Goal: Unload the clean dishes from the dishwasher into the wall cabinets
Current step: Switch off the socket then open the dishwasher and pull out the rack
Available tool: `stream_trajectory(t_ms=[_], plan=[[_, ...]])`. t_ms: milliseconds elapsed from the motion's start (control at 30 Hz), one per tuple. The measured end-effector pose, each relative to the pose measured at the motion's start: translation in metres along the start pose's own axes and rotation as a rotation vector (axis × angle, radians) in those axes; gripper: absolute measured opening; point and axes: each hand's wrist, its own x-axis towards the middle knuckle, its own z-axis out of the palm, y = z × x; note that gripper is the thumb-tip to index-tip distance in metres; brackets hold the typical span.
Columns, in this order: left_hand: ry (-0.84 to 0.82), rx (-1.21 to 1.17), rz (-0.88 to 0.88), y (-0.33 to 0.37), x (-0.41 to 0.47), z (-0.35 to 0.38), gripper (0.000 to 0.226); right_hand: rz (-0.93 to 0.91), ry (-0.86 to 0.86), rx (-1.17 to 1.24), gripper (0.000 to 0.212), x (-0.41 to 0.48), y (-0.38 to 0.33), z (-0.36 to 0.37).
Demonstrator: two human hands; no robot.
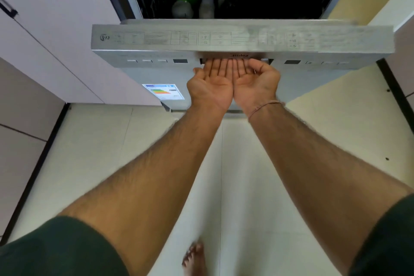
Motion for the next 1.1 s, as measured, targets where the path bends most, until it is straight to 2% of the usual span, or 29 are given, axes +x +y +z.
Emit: stream_trajectory(t_ms=[467,733,867,933,967,1067,1100], plan=[[0.013,-0.008,-0.017,-0.012,-0.076,-0.124,0.045,0.005,0.059,0.059,0.024,-0.082,0.04,-0.121],[0.055,-0.066,-0.058,-0.016,-0.1,-0.204,0.06,-0.017,0.047,0.099,0.024,-0.124,0.059,-0.187],[0.025,0.011,-0.047,-0.015,-0.121,-0.232,0.084,-0.042,0.009,-0.1,0.015,-0.145,0.065,-0.213],[0.044,0.108,-0.025,-0.018,-0.129,-0.238,0.084,-0.097,-0.003,-0.24,0.011,-0.153,0.071,-0.22],[0.074,0.18,0.007,-0.02,-0.132,-0.24,0.078,-0.119,0.008,-0.283,0.021,-0.155,0.074,-0.224],[0.159,0.392,0.078,-0.031,-0.138,-0.244,0.048,-0.088,0.106,-0.329,0.07,-0.154,0.087,-0.241],[0.179,0.426,0.064,-0.035,-0.141,-0.246,0.045,-0.08,0.129,-0.323,0.077,-0.154,0.091,-0.247]])
